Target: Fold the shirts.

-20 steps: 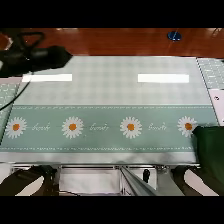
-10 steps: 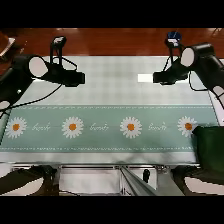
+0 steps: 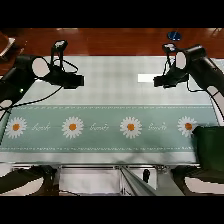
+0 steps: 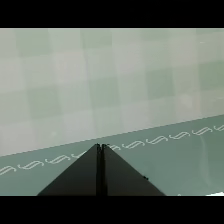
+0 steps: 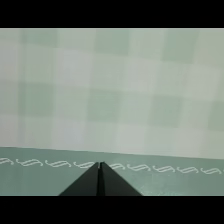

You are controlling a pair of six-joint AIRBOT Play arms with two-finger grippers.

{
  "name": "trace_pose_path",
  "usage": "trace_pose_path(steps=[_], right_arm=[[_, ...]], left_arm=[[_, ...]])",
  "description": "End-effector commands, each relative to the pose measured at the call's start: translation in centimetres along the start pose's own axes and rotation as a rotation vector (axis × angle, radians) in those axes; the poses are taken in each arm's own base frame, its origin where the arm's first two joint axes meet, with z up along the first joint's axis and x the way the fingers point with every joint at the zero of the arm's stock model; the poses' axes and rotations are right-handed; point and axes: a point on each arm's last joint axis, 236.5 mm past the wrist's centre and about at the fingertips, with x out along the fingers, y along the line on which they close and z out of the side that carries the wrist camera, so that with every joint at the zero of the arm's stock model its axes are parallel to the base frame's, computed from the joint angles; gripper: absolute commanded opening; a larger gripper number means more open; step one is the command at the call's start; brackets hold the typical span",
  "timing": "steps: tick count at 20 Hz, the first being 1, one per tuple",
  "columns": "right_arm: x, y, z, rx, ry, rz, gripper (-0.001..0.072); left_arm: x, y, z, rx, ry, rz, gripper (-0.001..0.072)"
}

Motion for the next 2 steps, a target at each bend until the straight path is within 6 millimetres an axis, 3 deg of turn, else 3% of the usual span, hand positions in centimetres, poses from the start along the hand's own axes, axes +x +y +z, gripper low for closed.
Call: trace_pose_path(steps=[1, 2], right_arm=[[0.0, -0.08, -0.05, -0.002, 0.003, -0.005, 0.0022], [0.0, -0.08, -0.05, -0.002, 0.003, -0.005, 0.0022]], left_arm=[[0.02, 0.08, 0.01, -0.001, 0.0, 0.002, 0.0022], [0.02, 0.08, 0.01, -0.001, 0.0, 0.002, 0.0022]])
